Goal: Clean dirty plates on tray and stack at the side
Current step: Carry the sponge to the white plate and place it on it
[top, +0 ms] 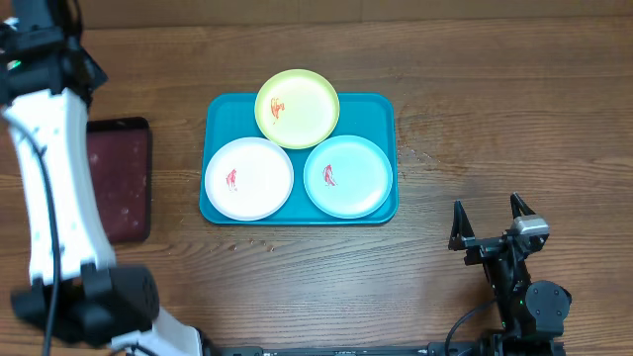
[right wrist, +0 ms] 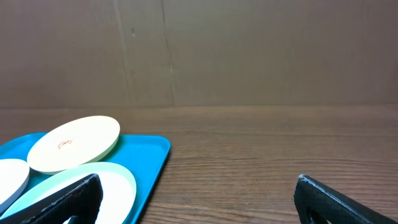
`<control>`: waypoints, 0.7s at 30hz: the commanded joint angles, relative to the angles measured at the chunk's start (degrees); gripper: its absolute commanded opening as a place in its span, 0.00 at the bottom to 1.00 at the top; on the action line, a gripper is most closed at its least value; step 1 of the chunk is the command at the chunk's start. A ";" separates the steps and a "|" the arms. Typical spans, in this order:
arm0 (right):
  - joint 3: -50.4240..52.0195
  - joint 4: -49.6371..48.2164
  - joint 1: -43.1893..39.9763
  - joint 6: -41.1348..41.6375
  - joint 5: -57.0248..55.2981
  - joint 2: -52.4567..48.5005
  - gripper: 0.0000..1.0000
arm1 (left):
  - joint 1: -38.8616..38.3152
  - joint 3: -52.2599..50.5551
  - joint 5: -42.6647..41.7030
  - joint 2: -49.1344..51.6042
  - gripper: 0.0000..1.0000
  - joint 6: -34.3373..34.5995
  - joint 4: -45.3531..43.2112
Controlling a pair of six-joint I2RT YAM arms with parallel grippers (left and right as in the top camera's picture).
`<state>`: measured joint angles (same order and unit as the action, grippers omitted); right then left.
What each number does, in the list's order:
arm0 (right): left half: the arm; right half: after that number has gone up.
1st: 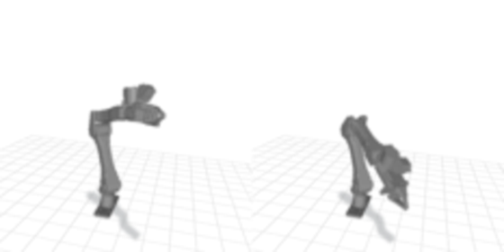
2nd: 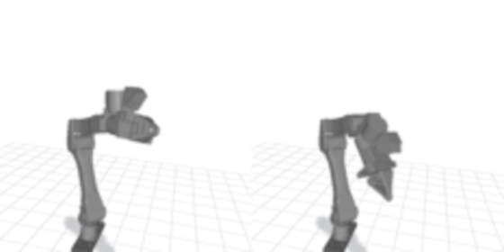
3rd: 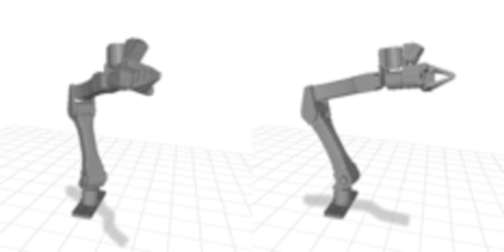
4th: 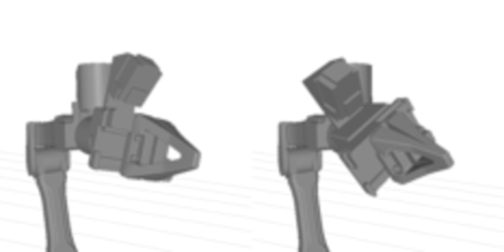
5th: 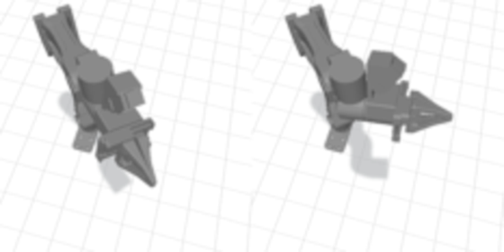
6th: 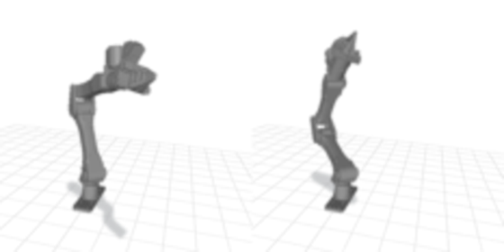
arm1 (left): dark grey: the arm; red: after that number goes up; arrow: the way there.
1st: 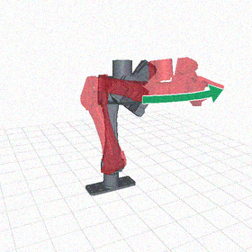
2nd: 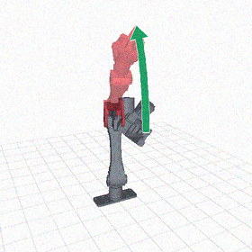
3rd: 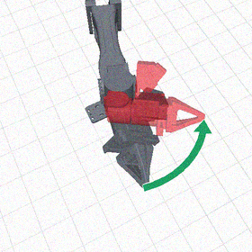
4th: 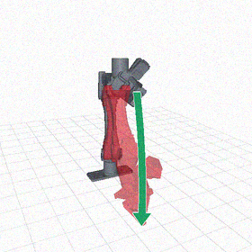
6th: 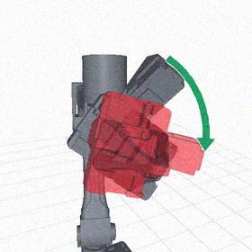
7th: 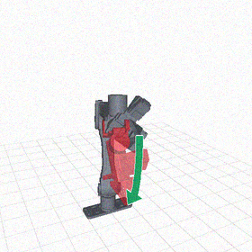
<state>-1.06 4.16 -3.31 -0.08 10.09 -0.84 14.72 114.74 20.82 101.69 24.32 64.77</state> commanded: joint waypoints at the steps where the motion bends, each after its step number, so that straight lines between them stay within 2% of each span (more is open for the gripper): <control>1: 0.59 -0.20 0.20 -0.39 -0.39 0.68 1.00 | -0.59 0.52 -21.27 -2.45 0.04 -0.70 4.28; 6: 0.59 -0.20 0.20 -0.37 -0.39 0.68 1.00 | -4.33 -4.28 -34.77 -1.09 0.04 -2.16 11.87; 9: 0.59 -0.22 0.20 -0.37 -0.42 0.68 1.00 | -9.01 -11.72 -38.62 -0.09 0.04 -4.96 11.41; 16: 0.59 -0.22 0.20 -0.37 -0.39 0.68 1.00 | -19.54 -27.96 -36.87 4.70 0.04 -3.52 -1.03; 21: 0.59 -0.22 0.20 -0.37 -0.39 0.68 1.00 | -21.86 -30.71 -32.59 10.32 0.04 -0.28 -5.49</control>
<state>-1.06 4.16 -3.31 -0.05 10.09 -0.84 -6.90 84.82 -13.91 109.38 22.15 60.18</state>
